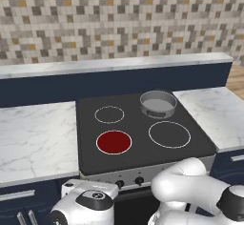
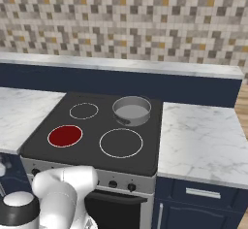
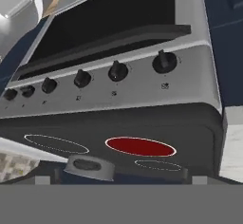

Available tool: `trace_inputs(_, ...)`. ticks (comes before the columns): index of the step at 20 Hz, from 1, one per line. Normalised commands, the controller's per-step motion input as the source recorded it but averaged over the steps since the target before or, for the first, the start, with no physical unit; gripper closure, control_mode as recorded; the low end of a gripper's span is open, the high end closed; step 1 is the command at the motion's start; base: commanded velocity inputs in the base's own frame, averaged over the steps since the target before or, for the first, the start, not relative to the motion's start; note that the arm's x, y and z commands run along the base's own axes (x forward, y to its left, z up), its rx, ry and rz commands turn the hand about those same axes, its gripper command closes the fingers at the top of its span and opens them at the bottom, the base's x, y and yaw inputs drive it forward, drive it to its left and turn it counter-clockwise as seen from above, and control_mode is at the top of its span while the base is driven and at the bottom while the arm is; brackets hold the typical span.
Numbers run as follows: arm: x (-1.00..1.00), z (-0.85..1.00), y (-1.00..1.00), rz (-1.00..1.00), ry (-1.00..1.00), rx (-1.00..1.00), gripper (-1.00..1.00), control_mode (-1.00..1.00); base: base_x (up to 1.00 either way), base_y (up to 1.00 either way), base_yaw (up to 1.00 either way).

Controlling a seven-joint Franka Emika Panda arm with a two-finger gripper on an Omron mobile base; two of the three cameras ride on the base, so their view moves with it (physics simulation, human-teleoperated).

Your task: Turn off the front left burner of the stove.

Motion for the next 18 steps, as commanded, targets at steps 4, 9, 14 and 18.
trace_inputs(4,0.00,-0.39,0.04,0.18,-0.01,-0.15,-1.00,-1.00,0.00,0.00,0.00)
trace_inputs(9,0.00,-0.36,0.00,0.14,-0.01,-0.03,-1.00,-1.00,0.00,0.00,0.00)
trace_inputs(14,0.00,-0.33,0.00,0.13,0.00,-0.03,-1.00,-1.00,0.00,0.00,0.00)
trace_inputs(18,0.00,-0.34,0.00,0.13,-0.02,-0.02,-1.00,-1.00,0.00,0.00,0.00)
